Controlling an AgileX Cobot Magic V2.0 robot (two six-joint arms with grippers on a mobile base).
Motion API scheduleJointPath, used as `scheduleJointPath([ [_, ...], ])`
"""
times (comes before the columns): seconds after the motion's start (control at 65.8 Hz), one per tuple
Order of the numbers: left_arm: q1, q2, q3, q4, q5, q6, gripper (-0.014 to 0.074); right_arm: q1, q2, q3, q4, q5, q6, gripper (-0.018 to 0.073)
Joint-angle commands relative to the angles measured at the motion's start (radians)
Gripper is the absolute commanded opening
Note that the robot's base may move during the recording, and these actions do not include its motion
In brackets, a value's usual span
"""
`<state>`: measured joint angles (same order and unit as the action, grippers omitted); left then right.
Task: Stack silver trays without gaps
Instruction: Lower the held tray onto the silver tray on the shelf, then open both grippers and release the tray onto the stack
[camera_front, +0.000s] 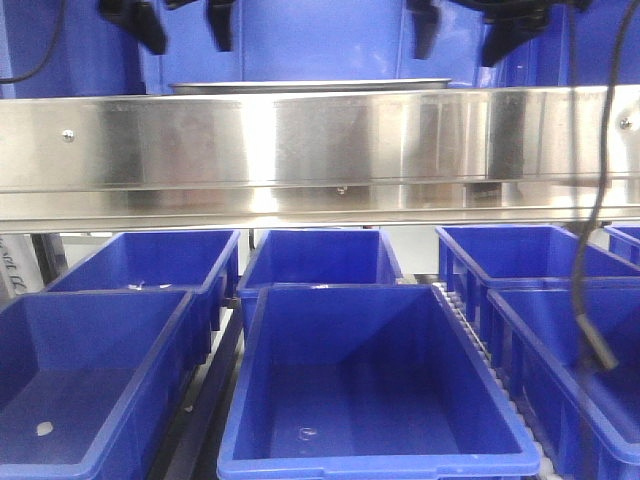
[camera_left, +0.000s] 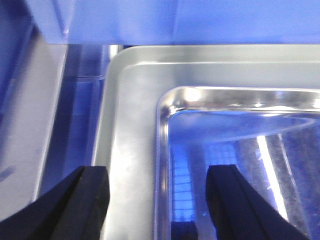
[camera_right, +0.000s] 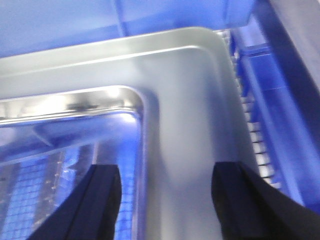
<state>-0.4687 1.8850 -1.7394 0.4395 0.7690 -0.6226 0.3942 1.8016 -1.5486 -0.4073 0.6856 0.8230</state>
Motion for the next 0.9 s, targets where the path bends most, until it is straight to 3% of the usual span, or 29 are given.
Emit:
scheduleJointPath([
  [0.0, -0.002, -0.006, -0.008, 0.006, -0.002, -0.008, 0.0303, -0.003, -0.022, -0.011, -0.018, -0.002, -0.009, 0.0306],
  [0.076, -0.002, -0.019, -0.008, -0.018, 0.006, -0.008, 0.0179, -0.002, -0.044, -0.013, -0.018, -0.002, -0.035, 0.026],
  [0.167, -0.002, -0.046, -0.008, -0.042, -0.009, -0.008, -0.0036, -0.002, -0.078, -0.013, -0.018, -0.004, -0.05, 0.0125],
  [0.273, -0.002, -0.081, -0.008, -0.063, -0.025, -0.008, 0.0012, -0.002, -0.127, -0.013, -0.018, -0.008, -0.05, -0.0034],
  [0.486, -0.002, -0.166, -0.008, -0.128, -0.034, -0.001, -0.0008, 0.019, -0.222, -0.013, -0.014, -0.019, -0.05, -0.0017],
  [0.623, -0.011, -0.218, -0.008, -0.194, -0.034, 0.078, -0.0008, 0.075, -0.28, -0.01, -0.014, -0.027, -0.068, -0.0018],
  [0.881, -0.091, -0.333, 0.124, -0.193, -0.142, 0.099, -0.0008, 0.185, -0.396, 0.143, -0.017, -0.168, -0.139, -0.0018],
])
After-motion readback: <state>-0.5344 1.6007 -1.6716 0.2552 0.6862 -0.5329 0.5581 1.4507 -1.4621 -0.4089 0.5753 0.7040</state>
